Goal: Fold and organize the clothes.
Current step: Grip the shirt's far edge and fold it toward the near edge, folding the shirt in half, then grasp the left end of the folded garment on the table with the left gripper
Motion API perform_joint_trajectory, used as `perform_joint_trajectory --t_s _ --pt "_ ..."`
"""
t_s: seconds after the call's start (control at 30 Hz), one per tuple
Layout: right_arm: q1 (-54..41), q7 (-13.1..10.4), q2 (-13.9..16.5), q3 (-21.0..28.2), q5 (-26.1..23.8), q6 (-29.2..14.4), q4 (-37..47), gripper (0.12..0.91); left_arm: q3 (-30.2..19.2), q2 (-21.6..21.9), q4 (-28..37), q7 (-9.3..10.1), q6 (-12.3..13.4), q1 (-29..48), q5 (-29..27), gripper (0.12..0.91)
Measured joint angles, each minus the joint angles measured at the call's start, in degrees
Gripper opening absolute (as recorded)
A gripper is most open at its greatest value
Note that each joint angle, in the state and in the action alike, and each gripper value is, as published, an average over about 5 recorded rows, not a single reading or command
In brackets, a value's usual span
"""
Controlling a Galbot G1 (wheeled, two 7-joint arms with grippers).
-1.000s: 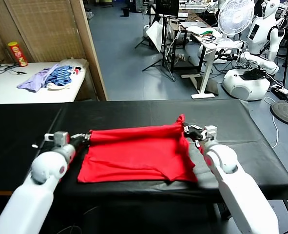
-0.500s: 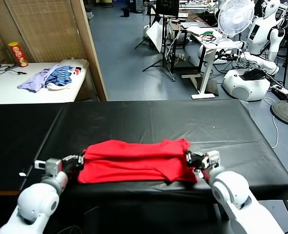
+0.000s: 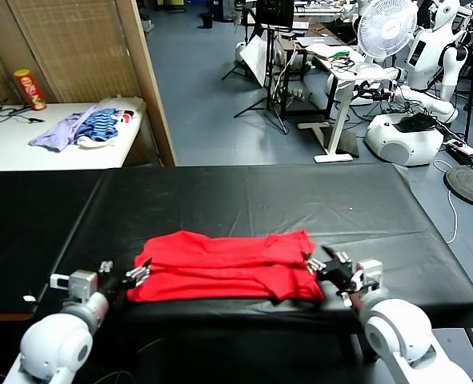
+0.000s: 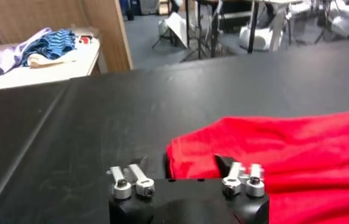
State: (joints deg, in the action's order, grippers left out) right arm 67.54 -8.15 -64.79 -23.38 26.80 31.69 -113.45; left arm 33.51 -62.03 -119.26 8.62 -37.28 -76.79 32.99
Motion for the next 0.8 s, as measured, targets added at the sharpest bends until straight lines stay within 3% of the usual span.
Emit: perform_joint_trajectory --t_s 0.13,0.3,0.43,0.53,0.63,0.8 --pt "-3.5 0.0 -2.0 2.1 -0.8 -0.1 5.6 0.798 -1.8 -1.4 4.9 0.39 -0.2 4.9 3.7 0.798" --pt "-6.4 0.1 -4.1 4.1 -1.0 -0.1 10.7 0.791 -3.3 -2.2 10.4 -0.51 -0.6 8.6 5.9 0.798" --pt "-7.7 0.2 -5.3 4.9 -1.3 -0.4 13.2 0.709 -3.6 -2.1 13.3 -1.97 -0.7 9.8 6.3 0.770" --pt "-8.0 0.2 -6.1 5.0 -1.9 -0.8 14.3 0.581 -3.6 -2.1 14.7 -2.69 -0.6 10.3 6.6 0.652" --pt "-7.7 -0.2 -7.0 5.2 -2.8 -1.8 14.9 0.420 -3.5 -2.2 15.1 -2.98 -0.3 10.2 7.9 0.484" --pt "-6.7 -3.7 -8.6 6.1 -5.4 -5.5 15.2 0.175 -3.6 -2.9 14.5 -2.71 2.7 9.3 4.7 0.212"
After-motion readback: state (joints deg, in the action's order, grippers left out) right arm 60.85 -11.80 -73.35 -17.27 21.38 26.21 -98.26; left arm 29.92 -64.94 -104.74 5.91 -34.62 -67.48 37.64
